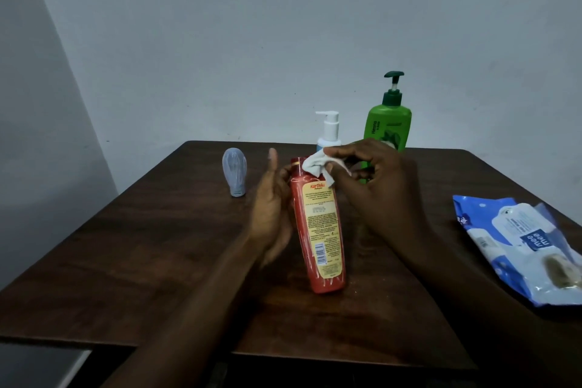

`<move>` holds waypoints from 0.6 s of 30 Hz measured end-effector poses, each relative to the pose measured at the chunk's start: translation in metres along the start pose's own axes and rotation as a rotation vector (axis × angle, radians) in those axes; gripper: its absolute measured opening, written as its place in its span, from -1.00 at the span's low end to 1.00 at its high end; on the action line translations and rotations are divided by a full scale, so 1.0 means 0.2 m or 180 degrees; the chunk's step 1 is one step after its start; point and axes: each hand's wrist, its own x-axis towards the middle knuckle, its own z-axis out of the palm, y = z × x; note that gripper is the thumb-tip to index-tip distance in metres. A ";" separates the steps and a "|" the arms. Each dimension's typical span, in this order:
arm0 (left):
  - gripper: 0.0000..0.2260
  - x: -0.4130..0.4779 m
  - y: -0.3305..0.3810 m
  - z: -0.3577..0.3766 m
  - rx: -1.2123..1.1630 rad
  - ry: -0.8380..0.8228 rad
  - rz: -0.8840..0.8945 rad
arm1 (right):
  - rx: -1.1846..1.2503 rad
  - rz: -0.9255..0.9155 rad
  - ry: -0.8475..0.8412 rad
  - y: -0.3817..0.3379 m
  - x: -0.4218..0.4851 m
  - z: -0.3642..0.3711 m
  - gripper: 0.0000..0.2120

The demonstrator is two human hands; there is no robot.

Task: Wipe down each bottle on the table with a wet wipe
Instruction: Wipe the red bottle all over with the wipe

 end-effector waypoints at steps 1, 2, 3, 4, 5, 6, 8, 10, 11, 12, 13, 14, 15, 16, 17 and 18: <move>-0.32 0.00 -0.01 0.00 -0.0163 -0.0059 -0.0050 | -0.0073 -0.0006 0.0022 0.01 0.00 0.01 -0.81; -0.29 0.00 -0.03 0.00 -0.0276 -0.0104 -0.0122 | -0.0135 0.0010 0.0032 0.03 -0.01 0.02 -0.81; -0.28 0.00 -0.04 0.00 -0.0341 -0.0131 -0.0181 | -0.0183 0.0032 0.0038 0.04 -0.02 0.03 -0.81; -0.27 0.00 -0.05 0.00 -0.0391 -0.0169 -0.0213 | -0.0230 0.0048 0.0041 0.04 -0.03 0.04 -0.80; -0.25 0.00 -0.06 0.00 -0.0458 -0.0226 -0.0224 | -0.0294 0.0040 0.0051 0.03 -0.04 0.05 -0.79; -0.24 0.00 -0.07 -0.01 -0.0540 -0.0280 -0.0226 | -0.0363 0.0001 0.0066 0.02 -0.06 0.06 -0.78; -0.20 0.00 -0.07 0.00 -0.0715 -0.0329 -0.0225 | -0.0451 -0.0182 0.0072 -0.02 -0.09 0.10 -0.76; -0.14 -0.01 -0.07 0.01 -0.0856 -0.0411 -0.0221 | -0.0596 -0.0438 -0.0002 -0.06 -0.12 0.15 -0.79; -0.12 -0.02 -0.07 0.01 -0.0941 -0.0485 -0.0215 | -0.0739 -0.0582 -0.0059 -0.08 -0.13 0.16 -0.81; -0.09 -0.02 -0.06 0.01 -0.1003 -0.0559 -0.0213 | -0.0943 -0.0732 -0.0093 -0.09 -0.14 0.18 -0.83; -0.05 -0.02 -0.07 0.01 -0.1039 -0.0641 -0.0224 | -0.1154 -0.0862 -0.0098 -0.10 -0.15 0.18 -0.84; -0.03 -0.02 -0.07 0.01 -0.1048 -0.0710 -0.0240 | -0.1309 -0.0934 -0.0087 -0.10 -0.15 0.18 -0.84; -0.02 -0.02 -0.07 0.02 -0.1030 -0.0743 -0.0244 | -0.1363 -0.0938 -0.0058 -0.09 -0.15 0.17 -0.83; -0.02 -0.02 -0.07 0.02 -0.0984 -0.0723 -0.0237 | -0.1320 -0.0881 -0.0002 -0.07 -0.14 0.16 -0.83; -0.04 -0.02 -0.07 0.02 -0.0941 -0.0669 -0.0225 | -0.1212 -0.0776 0.0088 -0.05 -0.13 0.14 -0.82; -0.07 -0.01 -0.08 0.01 -0.0877 -0.0599 -0.0196 | -0.1080 -0.0619 0.0192 -0.02 -0.12 0.12 -0.82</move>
